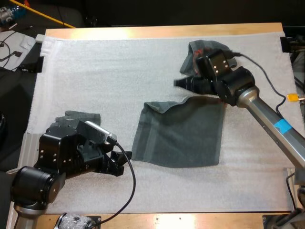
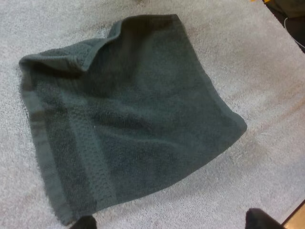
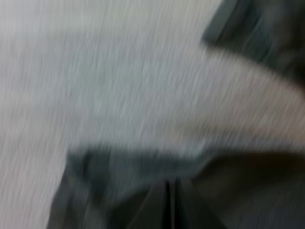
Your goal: Pick towel from pile, fold and stack
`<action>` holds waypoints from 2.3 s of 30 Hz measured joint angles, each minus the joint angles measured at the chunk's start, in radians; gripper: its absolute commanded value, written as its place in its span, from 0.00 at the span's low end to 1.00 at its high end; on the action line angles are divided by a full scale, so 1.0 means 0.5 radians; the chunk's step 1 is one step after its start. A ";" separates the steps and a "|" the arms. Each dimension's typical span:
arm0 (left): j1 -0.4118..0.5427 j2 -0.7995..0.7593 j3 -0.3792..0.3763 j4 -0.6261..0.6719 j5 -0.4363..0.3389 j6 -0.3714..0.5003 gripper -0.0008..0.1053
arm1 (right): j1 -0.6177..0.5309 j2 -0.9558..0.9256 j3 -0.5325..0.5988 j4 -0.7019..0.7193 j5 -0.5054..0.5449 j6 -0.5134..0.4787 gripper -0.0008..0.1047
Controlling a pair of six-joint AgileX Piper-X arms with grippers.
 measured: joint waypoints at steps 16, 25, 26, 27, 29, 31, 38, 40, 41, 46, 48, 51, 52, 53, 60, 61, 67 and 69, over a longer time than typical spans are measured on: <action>0.000 0.000 0.000 0.000 0.000 0.003 0.57 | 0.276 0.127 0.142 0.194 -0.337 -0.131 0.01; 0.000 0.000 0.000 0.000 0.000 0.003 0.57 | 0.275 0.393 0.137 0.064 -0.323 -0.067 0.01; 0.000 0.000 0.000 0.000 0.000 0.003 0.57 | 0.275 0.416 0.135 0.046 -0.309 -0.054 0.01; 0.000 0.000 0.000 0.002 0.000 0.003 0.57 | 0.275 0.433 0.132 0.033 -0.296 -0.045 0.01; 0.000 0.000 0.000 0.003 0.000 0.003 0.57 | 0.271 0.473 0.117 -0.010 -0.243 -0.023 0.01; 0.000 0.000 0.000 0.003 0.000 0.003 0.57 | 0.271 0.476 0.117 -0.013 -0.258 -0.019 0.01; 0.000 0.000 0.000 0.004 0.000 0.003 0.57 | 0.271 0.570 0.112 -0.199 -0.284 0.089 0.01; 0.000 0.000 0.000 0.009 0.000 0.003 0.57 | 0.271 0.593 0.103 -0.272 -0.262 0.133 0.01; 0.000 0.000 0.000 0.009 0.000 0.003 0.57 | 0.271 0.601 0.098 -0.323 -0.243 0.161 0.01; 0.000 0.000 0.000 0.016 0.000 0.003 0.57 | 0.262 0.618 0.082 -0.594 -0.131 0.288 0.01; 0.000 0.000 0.000 0.020 0.000 0.003 0.57 | 0.250 0.618 0.073 -0.741 -0.057 0.336 0.01; 0.000 0.000 0.000 0.031 0.000 0.003 0.57 | 0.233 0.618 0.059 -0.869 0.025 0.350 0.01; 0.000 0.000 0.000 0.031 0.000 0.003 0.57 | 0.229 0.615 0.054 -0.890 0.048 0.348 0.01; 0.000 0.000 0.000 0.031 0.000 0.003 0.57 | 0.228 0.612 0.052 -0.895 0.057 0.346 0.01; 0.000 0.000 0.000 0.045 0.000 0.003 0.57 | 0.224 0.455 0.049 -0.839 0.102 0.224 0.01; 0.000 0.000 0.000 0.045 0.000 0.003 0.57 | 0.224 0.425 0.048 -0.823 0.102 0.210 0.01; 0.000 0.000 0.000 0.045 0.000 0.003 0.57 | 0.231 0.100 0.039 -0.543 0.106 0.046 0.01; 0.000 0.000 0.000 0.045 0.000 0.003 0.57 | 0.230 0.018 0.038 -0.416 0.106 0.003 0.03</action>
